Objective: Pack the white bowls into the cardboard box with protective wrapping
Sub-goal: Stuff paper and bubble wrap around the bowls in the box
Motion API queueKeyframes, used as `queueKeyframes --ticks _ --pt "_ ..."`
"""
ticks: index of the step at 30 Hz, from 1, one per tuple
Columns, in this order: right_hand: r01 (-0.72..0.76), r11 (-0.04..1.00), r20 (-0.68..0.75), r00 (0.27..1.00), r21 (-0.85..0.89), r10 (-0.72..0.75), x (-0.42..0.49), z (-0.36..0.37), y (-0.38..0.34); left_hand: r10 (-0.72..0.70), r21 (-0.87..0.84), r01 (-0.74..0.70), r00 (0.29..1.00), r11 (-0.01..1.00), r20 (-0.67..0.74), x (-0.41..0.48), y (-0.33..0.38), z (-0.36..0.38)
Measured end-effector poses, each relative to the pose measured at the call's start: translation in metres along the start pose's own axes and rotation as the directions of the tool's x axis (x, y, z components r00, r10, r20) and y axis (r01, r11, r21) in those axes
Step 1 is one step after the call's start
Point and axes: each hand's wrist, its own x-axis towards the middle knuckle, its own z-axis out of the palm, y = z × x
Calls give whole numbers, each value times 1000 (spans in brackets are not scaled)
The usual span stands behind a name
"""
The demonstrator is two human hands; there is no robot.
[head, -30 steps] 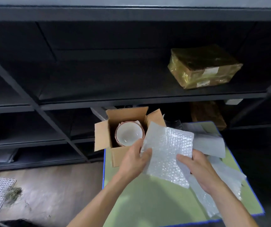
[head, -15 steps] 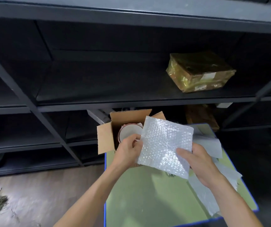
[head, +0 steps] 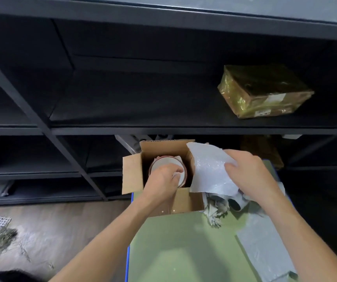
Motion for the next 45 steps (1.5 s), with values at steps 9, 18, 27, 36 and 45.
queueKeyframes --ticks 9,18,27,36,45 --pt "164 899 119 985 -407 -126 52 15 -53 191 163 -206 976 965 106 26 10 15" --pt "142 835 202 979 -531 -38 75 50 -73 180 116 -188 981 975 70 29 4 31" --pt "267 791 242 958 -551 -154 89 87 -48 37 7 -37 970 999 -241 35 -14 11" --pt "243 860 57 968 -448 -244 73 86 -17 137 111 -106 936 988 -325 48 -13 -10" --pt "265 873 31 960 -409 -277 64 101 -8 188 332 -89 942 939 -279 67 -17 -11"
